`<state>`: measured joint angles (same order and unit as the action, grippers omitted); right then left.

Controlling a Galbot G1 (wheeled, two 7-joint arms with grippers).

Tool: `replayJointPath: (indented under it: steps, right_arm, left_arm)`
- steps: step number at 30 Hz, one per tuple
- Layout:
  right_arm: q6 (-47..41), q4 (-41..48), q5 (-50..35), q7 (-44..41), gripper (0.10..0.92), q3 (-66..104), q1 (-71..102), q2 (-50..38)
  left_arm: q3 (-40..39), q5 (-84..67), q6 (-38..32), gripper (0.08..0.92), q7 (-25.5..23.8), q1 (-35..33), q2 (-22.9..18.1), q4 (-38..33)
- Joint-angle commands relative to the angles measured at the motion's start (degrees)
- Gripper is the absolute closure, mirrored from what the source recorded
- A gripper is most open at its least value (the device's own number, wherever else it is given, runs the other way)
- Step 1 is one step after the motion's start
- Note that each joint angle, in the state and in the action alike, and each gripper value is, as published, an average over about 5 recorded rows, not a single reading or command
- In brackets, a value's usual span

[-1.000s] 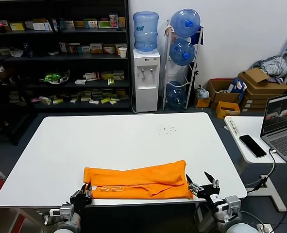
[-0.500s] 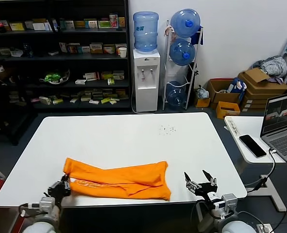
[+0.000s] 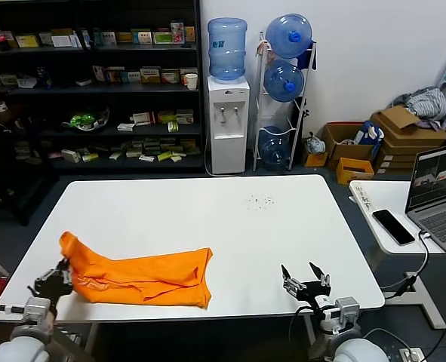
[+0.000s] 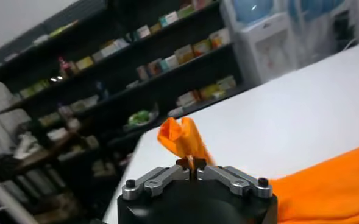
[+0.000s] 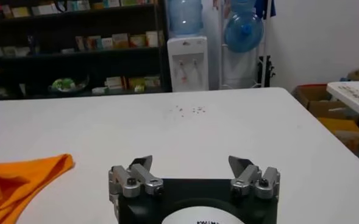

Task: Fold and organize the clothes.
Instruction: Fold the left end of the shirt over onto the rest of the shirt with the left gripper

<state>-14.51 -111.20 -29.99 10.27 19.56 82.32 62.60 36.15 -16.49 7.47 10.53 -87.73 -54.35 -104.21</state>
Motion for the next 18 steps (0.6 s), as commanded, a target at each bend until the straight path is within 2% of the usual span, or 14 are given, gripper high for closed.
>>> replayJointPath:
  steps: [1, 8, 18]
  right_arm:
    - [-0.4, 0.3, 0.1, 0.7, 0.203, 0.2, -0.1, 0.9]
    - [-0.5, -0.2, 0.0, 0.9, 0.203, 1.0, 0.8, 1.6]
    - [-0.7, -0.2, -0.1, 1.0, 0.203, 0.7, 0.6, 2.2]
  left_arm:
    - [-18.0, -12.4, 0.7, 0.876, -0.2, -1.3, -8.0, -14.2]
    - [-25.3, -10.7, 1.7, 0.876, 1.4, 3.0, -11.2, -12.8]
    - [-28.1, -6.7, 2.3, 0.876, 3.0, 8.5, -16.1, -7.3]
